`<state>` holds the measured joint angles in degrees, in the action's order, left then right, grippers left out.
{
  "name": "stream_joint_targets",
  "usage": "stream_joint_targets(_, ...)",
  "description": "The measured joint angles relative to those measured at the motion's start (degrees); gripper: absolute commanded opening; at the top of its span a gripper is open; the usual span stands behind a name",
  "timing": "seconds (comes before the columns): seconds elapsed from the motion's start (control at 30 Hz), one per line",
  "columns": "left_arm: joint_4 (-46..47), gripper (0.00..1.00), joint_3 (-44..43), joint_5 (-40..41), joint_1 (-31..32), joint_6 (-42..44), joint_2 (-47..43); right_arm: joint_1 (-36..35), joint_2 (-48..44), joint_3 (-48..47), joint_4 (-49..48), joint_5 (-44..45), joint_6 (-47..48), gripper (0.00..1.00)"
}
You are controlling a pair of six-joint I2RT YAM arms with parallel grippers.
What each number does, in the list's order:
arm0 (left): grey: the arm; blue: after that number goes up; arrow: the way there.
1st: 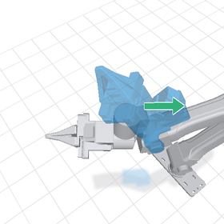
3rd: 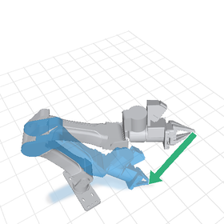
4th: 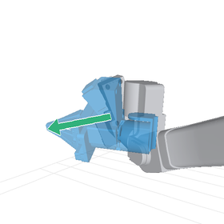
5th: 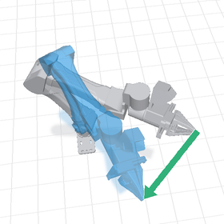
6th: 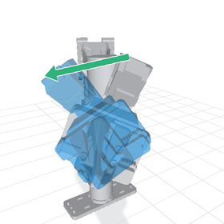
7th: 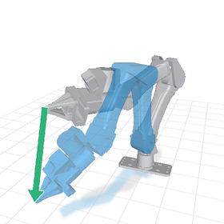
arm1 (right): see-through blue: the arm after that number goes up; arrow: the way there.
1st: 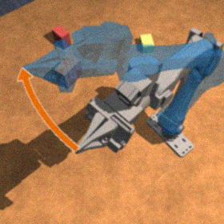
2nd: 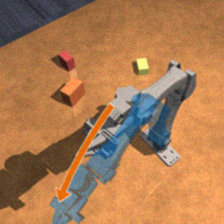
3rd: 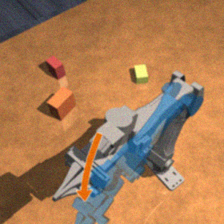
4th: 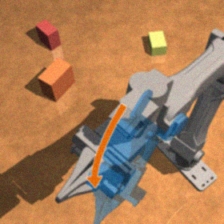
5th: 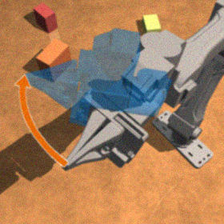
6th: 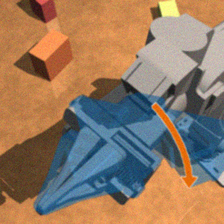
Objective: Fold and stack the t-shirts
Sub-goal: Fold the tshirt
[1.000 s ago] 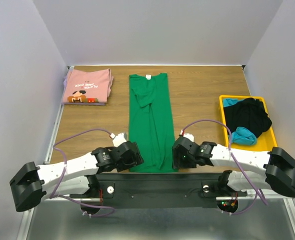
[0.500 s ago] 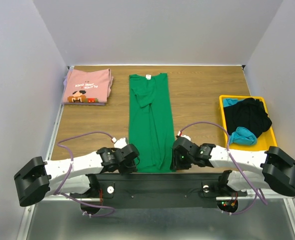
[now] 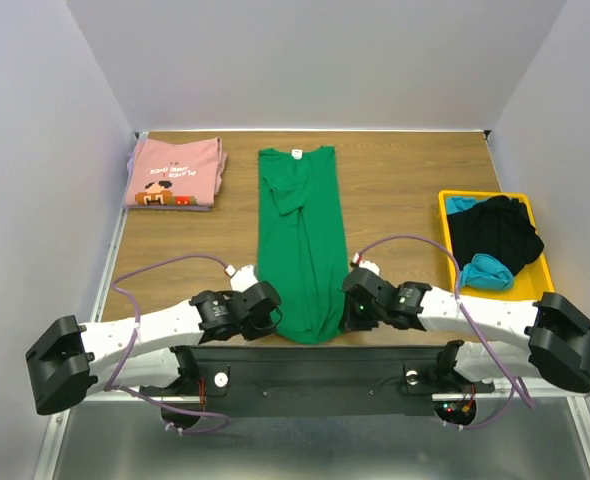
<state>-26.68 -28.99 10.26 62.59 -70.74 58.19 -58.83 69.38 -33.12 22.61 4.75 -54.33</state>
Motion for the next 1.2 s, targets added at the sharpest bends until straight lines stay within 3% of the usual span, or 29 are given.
stream_joint_targets(0.2, 1.49, 0.0, -7.04, 6.62, -1.92, 2.97, -0.63, 2.8, 2.86, -8.61, -0.42, 6.25, 2.25, 0.02)
stream_joint_targets(0.33, 4.39, 0.0, -10.19, 9.31, -7.28, 6.75, 0.61, 5.68, 8.15, -15.78, -0.46, 11.61, 4.63, 0.02)
stream_joint_targets(0.6, 12.63, 0.0, -14.67, 8.63, -21.27, 17.07, 9.81, 11.82, 18.51, -27.61, -1.29, 17.14, 9.73, 0.01)
stream_joint_targets(1.2, 22.23, 0.0, -28.96, 4.57, -32.24, 29.11, 31.63, 20.63, 33.05, -39.45, -5.86, 18.67, 17.66, 0.01)
